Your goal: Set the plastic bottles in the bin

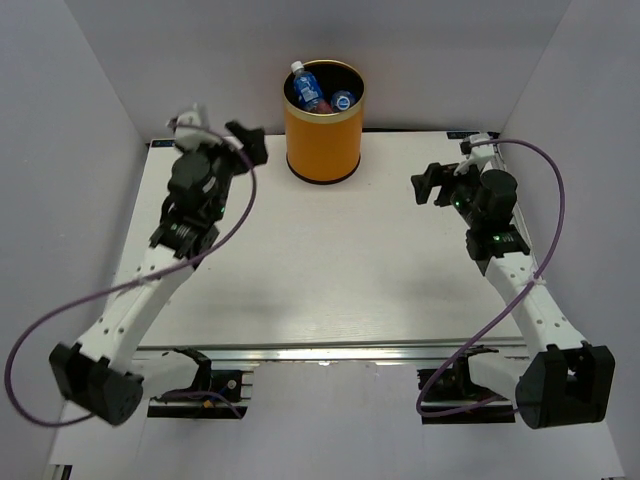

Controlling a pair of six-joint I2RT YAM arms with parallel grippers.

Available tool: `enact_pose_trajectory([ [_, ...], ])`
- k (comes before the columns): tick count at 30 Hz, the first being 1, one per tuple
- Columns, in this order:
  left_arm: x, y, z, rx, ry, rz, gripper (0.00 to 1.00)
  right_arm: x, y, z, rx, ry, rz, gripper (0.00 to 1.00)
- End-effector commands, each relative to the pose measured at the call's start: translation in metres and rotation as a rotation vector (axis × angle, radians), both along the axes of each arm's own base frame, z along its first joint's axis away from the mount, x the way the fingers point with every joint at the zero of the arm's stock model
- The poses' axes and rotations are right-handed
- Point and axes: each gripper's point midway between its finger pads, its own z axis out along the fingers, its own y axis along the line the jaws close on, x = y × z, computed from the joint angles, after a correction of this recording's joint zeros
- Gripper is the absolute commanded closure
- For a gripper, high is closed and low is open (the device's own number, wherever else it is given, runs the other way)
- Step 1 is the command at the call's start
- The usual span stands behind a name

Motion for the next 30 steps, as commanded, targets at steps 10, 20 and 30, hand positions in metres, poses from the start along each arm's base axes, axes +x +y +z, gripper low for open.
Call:
enact_pose_trajectory([
  [10,-0.046,0.135,-0.233,-0.189,0.540,0.275,0.02,-0.026,-0.023,-0.050,0.098,0.089,-0.154,0.11],
  [20,-0.040,0.143,-0.235,-0.177,0.529,0.280,0.02,-0.020,-0.019,-0.046,0.101,0.107,-0.137,0.11],
  [30,-0.043,0.155,-0.224,-0.192,0.456,0.318,0.02,-0.014,-0.022,-0.049,0.096,0.129,-0.163,0.11],
])
